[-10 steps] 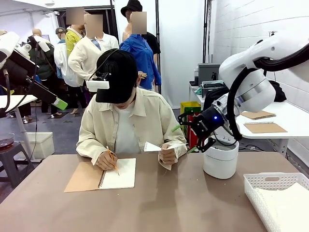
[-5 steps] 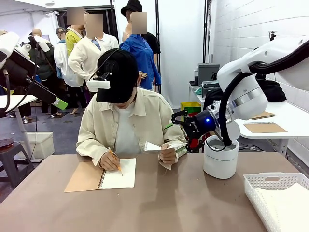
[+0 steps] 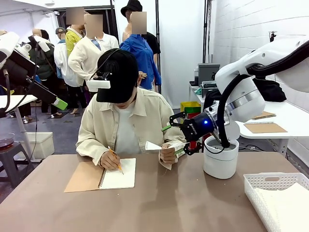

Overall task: Sort the paper based on its condition.
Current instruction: If a person hands you a paper, place it in the Organizing basket , and if it's crumpled, put it in the Trash can.

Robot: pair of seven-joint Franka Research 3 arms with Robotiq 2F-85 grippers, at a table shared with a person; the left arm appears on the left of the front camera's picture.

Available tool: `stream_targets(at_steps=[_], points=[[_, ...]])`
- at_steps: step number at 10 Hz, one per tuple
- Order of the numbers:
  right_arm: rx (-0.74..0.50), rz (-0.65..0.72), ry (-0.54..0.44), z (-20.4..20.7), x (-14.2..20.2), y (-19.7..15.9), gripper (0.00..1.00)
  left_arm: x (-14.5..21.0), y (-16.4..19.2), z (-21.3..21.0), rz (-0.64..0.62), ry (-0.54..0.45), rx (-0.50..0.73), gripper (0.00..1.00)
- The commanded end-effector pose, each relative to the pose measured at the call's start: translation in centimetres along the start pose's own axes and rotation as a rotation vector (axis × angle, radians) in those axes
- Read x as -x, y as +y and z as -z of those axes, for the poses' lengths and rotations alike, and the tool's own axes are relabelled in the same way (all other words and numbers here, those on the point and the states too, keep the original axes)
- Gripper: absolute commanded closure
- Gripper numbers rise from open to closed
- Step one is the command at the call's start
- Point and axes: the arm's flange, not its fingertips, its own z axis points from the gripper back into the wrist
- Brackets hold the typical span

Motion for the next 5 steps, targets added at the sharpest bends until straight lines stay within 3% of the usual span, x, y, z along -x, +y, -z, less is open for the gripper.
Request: stream_targets(at_steps=[1,4,5], points=[[-0.026,0.009,0.009,0.10,0.05,0.06,0.40,-0.05,-0.04,-0.02,-0.003,-0.004,0.004,0.00],[-0.017,0.012,0.006,0.03,0.06,-0.08,1.00,-0.05,-0.04,-0.02,-0.003,-0.004,0.004,0.00],[-0.013,0.013,0.010,0.00,0.10,-0.07,1.00,-0.05,-0.04,-0.02,-0.003,-0.004,0.004,0.00]])
